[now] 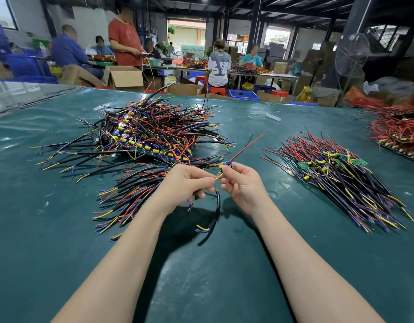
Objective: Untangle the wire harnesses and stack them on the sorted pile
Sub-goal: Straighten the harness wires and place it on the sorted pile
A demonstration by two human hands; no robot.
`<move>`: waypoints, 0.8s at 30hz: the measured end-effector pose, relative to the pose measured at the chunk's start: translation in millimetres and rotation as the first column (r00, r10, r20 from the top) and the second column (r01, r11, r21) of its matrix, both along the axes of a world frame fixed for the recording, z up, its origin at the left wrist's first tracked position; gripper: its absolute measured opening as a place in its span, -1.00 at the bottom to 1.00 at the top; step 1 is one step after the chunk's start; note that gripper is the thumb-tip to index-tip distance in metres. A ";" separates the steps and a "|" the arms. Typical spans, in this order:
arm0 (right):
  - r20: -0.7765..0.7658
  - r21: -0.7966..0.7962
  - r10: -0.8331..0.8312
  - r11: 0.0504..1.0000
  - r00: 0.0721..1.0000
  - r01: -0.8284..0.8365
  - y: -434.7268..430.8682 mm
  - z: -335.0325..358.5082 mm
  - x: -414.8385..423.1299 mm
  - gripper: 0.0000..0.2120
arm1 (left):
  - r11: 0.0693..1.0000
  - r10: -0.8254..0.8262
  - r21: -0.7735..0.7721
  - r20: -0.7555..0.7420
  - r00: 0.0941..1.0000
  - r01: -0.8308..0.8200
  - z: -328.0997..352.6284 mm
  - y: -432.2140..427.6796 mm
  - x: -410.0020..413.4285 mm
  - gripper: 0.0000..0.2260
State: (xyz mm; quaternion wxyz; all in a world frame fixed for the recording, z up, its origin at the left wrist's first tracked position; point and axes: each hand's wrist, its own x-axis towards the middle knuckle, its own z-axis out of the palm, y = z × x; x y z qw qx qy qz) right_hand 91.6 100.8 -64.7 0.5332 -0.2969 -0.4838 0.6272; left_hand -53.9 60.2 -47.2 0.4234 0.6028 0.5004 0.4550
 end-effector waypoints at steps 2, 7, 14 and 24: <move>-0.012 0.004 0.023 1.000 1.000 -0.023 -1.1 -0.7 -0.1 -0.82 | 0.995 -0.068 -0.073 0.047 0.997 0.071 -0.2 -1.5 -0.2 -0.85; 0.064 0.063 -0.006 0.998 0.998 0.002 -0.9 -0.4 4.6 -0.85 | 0.987 0.149 0.101 -0.309 0.939 -0.123 1.0 -0.6 14.6 -0.83; 0.133 0.067 -0.008 0.998 0.991 -0.001 -2.5 -4.7 -2.6 -0.83 | 0.928 0.330 0.303 -0.409 0.851 -0.214 -5.3 -6.5 17.9 -0.89; 0.148 0.107 0.006 0.994 0.989 -0.022 -2.6 -3.3 -2.4 -0.82 | 0.927 0.335 0.289 -0.339 0.879 -0.241 -4.4 -5.1 15.7 -0.85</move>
